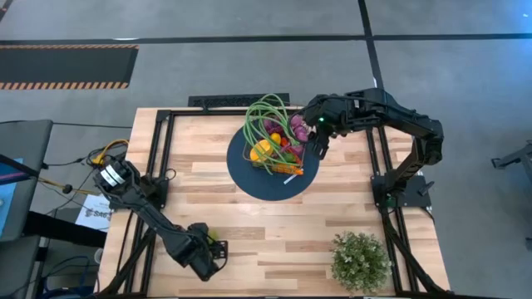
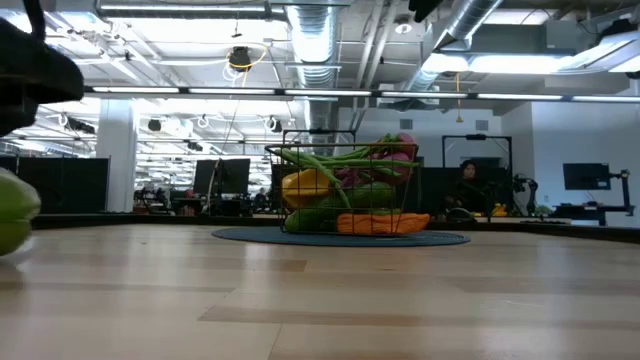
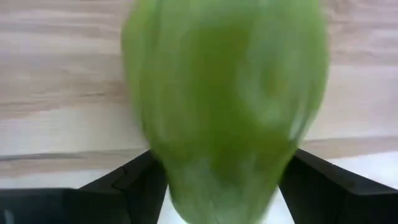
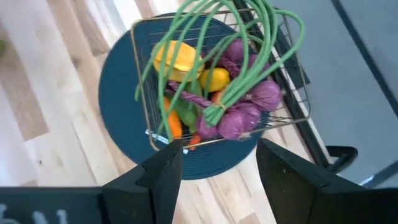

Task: Build produce basket
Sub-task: Put the chayote into the wire basket

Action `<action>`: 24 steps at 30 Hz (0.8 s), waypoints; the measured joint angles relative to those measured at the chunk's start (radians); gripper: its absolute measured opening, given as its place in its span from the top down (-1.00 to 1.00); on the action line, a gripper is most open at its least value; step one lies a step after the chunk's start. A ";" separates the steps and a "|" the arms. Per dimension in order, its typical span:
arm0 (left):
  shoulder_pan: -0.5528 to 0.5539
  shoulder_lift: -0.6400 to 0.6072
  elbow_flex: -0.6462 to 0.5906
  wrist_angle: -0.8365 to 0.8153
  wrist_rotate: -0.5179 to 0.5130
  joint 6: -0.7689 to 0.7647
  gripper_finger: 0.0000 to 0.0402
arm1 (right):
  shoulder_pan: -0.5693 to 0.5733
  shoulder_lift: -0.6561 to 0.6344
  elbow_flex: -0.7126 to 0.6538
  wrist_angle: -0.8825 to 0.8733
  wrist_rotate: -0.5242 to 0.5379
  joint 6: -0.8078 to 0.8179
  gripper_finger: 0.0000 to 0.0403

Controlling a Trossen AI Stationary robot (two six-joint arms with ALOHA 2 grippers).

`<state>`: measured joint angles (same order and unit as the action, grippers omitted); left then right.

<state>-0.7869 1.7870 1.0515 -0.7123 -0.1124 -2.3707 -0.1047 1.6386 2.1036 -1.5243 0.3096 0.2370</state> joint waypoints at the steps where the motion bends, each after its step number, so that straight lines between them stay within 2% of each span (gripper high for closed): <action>1: 0.002 0.000 0.000 -0.007 -0.001 0.003 -0.31 | 0.000 0.000 0.000 0.005 -0.007 -0.004 -0.12; 5: 0.007 0.000 0.000 -0.031 -0.001 0.007 -0.24 | 0.000 0.000 0.000 0.013 -0.026 -0.006 -0.12; 8: 0.007 0.000 0.000 -0.041 -0.008 0.002 -0.08 | 0.000 0.000 0.000 0.015 -0.026 -0.003 -0.12; 12: 0.008 0.000 0.000 -0.040 -0.013 0.022 0.24 | 0.000 0.000 0.000 0.014 -0.026 -0.002 -0.12; 15: 0.008 0.000 0.000 -0.042 -0.041 0.051 0.30 | 0.000 0.000 0.000 0.014 -0.026 -0.002 -0.12; 20: 0.042 -0.042 0.000 -0.059 -0.139 0.163 0.30 | 0.000 0.000 0.000 0.014 -0.026 0.001 -0.12; 24: 0.106 -0.162 0.000 -0.104 -0.315 0.338 0.30 | 0.000 0.000 0.000 0.014 -0.026 0.018 -0.12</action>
<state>-0.6809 1.6248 1.0512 -0.8164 -0.4270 -2.0329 -0.1047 1.6386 2.1036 -1.5105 0.2836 0.2549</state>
